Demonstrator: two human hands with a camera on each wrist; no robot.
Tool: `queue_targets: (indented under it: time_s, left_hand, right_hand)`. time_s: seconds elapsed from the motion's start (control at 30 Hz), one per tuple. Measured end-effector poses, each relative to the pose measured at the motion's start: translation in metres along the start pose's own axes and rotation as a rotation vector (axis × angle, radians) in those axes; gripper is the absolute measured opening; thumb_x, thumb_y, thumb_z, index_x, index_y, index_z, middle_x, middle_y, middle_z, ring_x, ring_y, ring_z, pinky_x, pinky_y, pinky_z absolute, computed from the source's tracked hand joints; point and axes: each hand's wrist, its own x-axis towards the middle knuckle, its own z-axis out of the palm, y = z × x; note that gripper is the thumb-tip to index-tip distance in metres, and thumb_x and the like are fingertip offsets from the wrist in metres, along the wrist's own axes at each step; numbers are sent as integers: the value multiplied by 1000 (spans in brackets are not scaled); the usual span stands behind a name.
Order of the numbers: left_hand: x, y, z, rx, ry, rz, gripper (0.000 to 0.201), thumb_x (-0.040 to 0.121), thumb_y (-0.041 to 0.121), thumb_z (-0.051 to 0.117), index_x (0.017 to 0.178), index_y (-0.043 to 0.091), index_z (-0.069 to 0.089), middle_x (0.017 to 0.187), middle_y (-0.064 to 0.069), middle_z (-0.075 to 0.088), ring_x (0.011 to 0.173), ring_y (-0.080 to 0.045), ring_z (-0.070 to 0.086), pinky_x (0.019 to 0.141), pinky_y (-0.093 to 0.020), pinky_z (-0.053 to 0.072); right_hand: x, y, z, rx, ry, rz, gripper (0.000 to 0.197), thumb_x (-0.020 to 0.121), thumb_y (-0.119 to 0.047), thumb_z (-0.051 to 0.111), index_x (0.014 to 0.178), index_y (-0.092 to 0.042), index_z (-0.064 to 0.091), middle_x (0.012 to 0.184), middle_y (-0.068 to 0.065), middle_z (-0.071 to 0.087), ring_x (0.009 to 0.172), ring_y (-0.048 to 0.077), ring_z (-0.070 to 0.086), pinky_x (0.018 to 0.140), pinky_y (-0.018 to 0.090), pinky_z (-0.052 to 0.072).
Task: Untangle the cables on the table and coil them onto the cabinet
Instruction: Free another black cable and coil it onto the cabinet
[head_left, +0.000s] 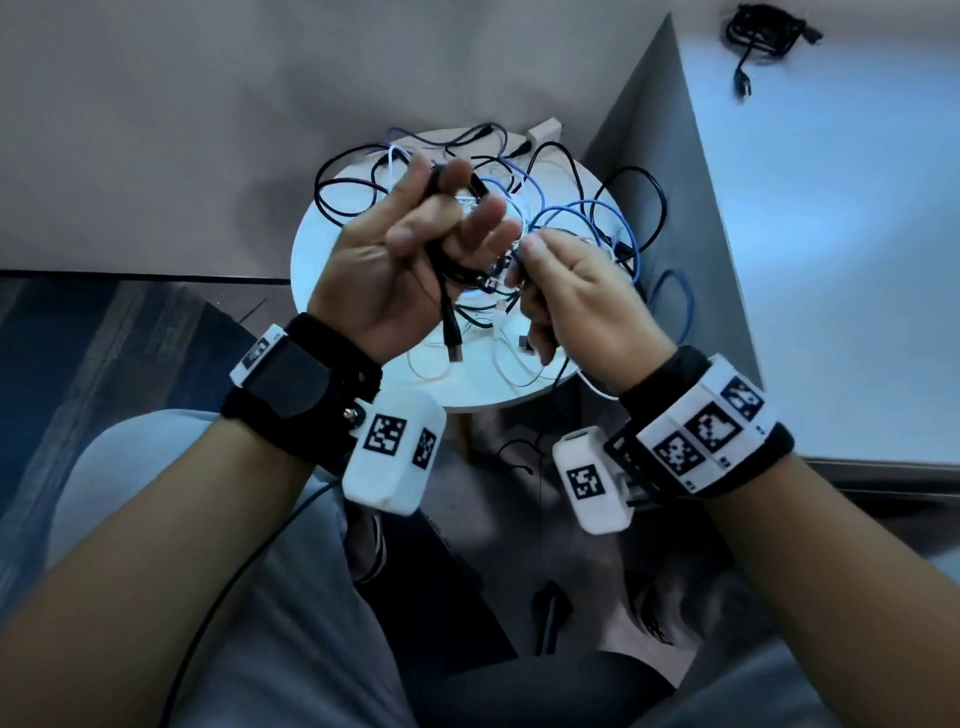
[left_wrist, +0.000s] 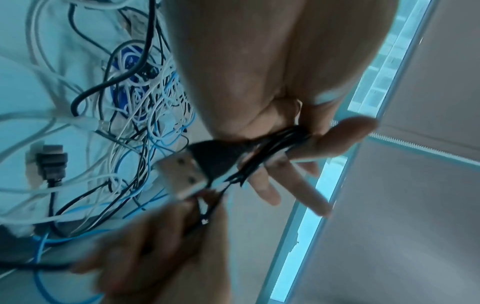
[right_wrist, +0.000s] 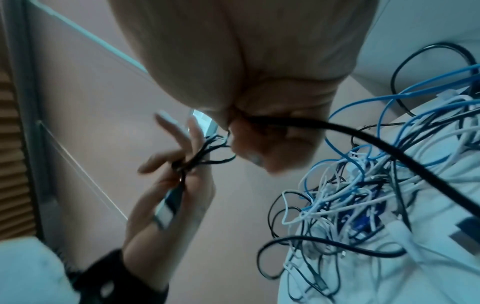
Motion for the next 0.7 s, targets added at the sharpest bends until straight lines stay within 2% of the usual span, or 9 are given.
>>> queue_targets:
  time_s: [0.1,0.2,0.3,0.4,0.47,0.53,0.57,0.63,0.7]
  left_hand:
    - [3,11,-8,73,116,121,43,110,24,26,128,-7,50,56,5,51,97,-20,72,94,-36,55]
    - [7,9,-13,352,244,205,36,111,21,30,131,-4,47,68,5,63,89,-17,73,84,-31,57]
    - [4,0,-16,888,279,239,25,110,15,39,130,6,48,89,-2,75,82,-22,74,75,-30,58]
    - [0,-11,-17,1473,109,194,25,106,18,45,124,7,58,81,1,72,63,-18,68,60,-26,53]
    - [-4,-13,-10,1391,-21,36,26,105,24,44,100,14,66,65,-2,65,43,-22,52,43,-31,38]
    - [-5,-13,-3,1119,-38,-56,41,108,26,39,83,19,70,51,-5,53,38,-19,34,43,-36,21]
    - [-4,-12,-1,998,-43,-77,45,109,27,36,84,16,72,47,-3,46,38,-16,30,44,-37,18]
    - [-4,-9,-1,774,-107,-106,42,106,28,38,87,8,68,42,4,38,36,-11,26,42,-29,20]
    - [-4,-4,-1,528,-181,-138,34,103,30,41,86,11,64,42,9,38,33,-7,30,40,-23,30]
  right_hand:
    - [-7,7,11,-409,-94,4,37,107,-39,34,85,-14,50,63,-5,53,53,18,61,60,37,44]
    - [-18,3,24,-560,-240,-35,34,107,-38,36,95,-11,53,88,4,66,83,25,58,75,40,44]
    - [-20,-11,24,-608,-305,-44,27,102,-32,46,87,-13,57,75,-2,57,77,22,51,64,36,35]
    - [-18,-26,10,-446,-185,-109,18,87,-22,51,81,-15,66,61,-3,57,60,20,50,55,32,38]
    - [-14,-30,-5,-221,-42,-104,14,81,-13,49,76,-18,61,51,-8,52,46,15,42,45,26,34]
    - [-9,-32,-17,-94,103,-145,11,77,-10,48,76,-19,54,54,-11,47,44,7,37,44,24,32]
    - [-8,-32,-21,-58,153,-190,12,78,-8,49,77,-20,52,60,-10,47,47,6,38,47,26,34]
    - [-5,-29,-21,23,191,-260,15,87,-5,54,83,-19,52,67,-5,46,49,10,40,45,34,37]
    - [-4,-23,-16,97,181,-243,13,98,-9,57,88,-17,51,66,0,44,44,15,40,39,35,39]
